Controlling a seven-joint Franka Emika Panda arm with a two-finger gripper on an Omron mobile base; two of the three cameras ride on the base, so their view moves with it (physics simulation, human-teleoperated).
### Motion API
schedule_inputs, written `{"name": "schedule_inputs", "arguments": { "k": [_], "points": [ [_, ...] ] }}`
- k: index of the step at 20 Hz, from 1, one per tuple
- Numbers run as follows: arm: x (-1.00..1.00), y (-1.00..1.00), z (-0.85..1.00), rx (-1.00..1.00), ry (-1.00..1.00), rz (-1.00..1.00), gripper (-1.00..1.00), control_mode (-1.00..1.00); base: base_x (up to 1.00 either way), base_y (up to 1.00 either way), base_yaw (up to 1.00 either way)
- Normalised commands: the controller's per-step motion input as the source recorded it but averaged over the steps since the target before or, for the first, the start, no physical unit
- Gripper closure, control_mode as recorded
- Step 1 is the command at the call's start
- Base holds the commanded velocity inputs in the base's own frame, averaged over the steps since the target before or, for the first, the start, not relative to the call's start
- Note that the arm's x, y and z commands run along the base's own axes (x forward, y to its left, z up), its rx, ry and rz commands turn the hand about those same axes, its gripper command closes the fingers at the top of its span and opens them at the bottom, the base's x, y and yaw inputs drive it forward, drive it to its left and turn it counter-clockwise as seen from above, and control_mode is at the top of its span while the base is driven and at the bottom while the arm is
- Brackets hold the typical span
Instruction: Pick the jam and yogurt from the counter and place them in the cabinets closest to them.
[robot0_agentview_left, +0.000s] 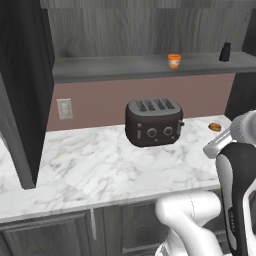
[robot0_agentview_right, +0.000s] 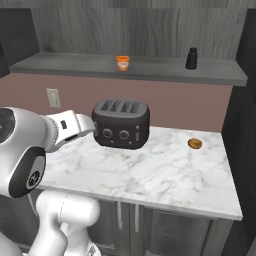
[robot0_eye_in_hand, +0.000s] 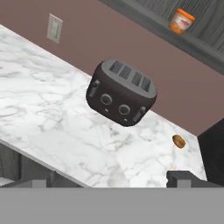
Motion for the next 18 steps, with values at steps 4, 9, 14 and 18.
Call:
{"name": "schedule_inputs", "arguments": {
  "k": [4,9,14,18],
  "points": [
    [0.00,0.00,0.00,0.00,0.00,0.00,-1.00,1.00,-0.56,0.00,0.00],
    [0.00,0.00,0.00,0.00,0.00,0.00,-1.00,1.00,-0.63,0.00,0.00],
    [0.00,0.00,0.00,0.00,0.00,0.00,-1.00,1.00,-0.59,0.00,0.00],
    [0.00,0.00,0.00,0.00,0.00,0.00,-1.00,1.00,-0.53,0.00,0.00]
  ]
}}
